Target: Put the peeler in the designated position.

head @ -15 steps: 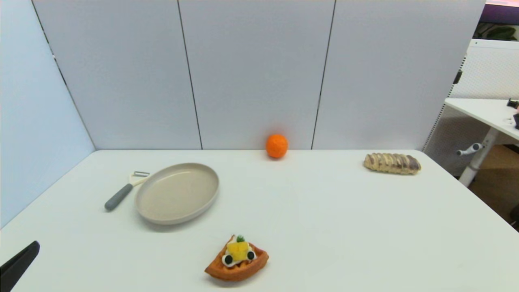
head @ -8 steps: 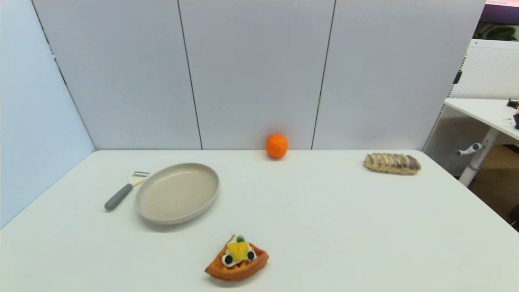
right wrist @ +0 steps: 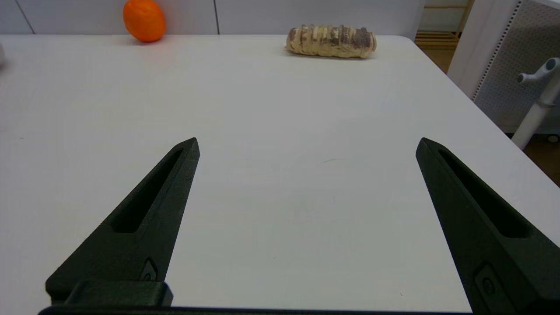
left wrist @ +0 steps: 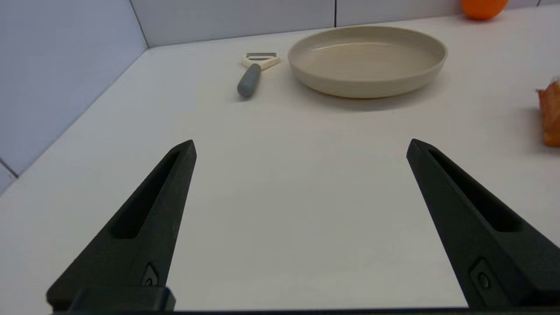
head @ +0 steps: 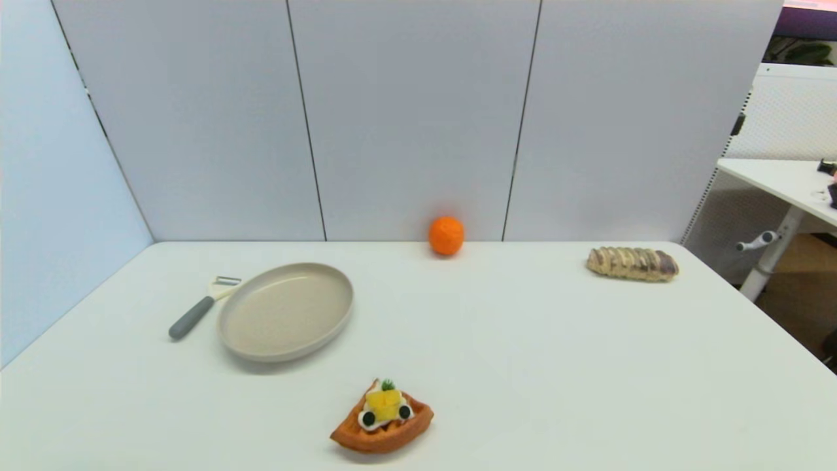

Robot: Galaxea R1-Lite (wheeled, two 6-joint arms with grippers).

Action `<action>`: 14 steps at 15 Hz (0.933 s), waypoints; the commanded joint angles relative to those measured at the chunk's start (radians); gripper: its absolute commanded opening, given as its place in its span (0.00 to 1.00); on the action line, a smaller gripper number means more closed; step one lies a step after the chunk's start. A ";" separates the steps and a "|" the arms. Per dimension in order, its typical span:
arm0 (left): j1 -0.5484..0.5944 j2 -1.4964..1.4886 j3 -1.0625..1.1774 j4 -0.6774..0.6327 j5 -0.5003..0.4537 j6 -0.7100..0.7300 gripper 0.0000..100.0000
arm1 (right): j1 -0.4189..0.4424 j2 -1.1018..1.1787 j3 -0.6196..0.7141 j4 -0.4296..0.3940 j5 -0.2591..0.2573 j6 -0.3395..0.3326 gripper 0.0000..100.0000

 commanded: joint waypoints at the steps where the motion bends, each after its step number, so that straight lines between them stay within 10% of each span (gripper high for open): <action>1: 0.001 0.000 0.003 0.001 0.002 -0.051 1.00 | 0.000 0.001 0.000 0.000 0.000 -0.001 1.00; 14: 0.001 0.000 0.003 0.001 0.002 -0.054 1.00 | 0.000 0.001 -0.003 0.009 -0.002 -0.005 1.00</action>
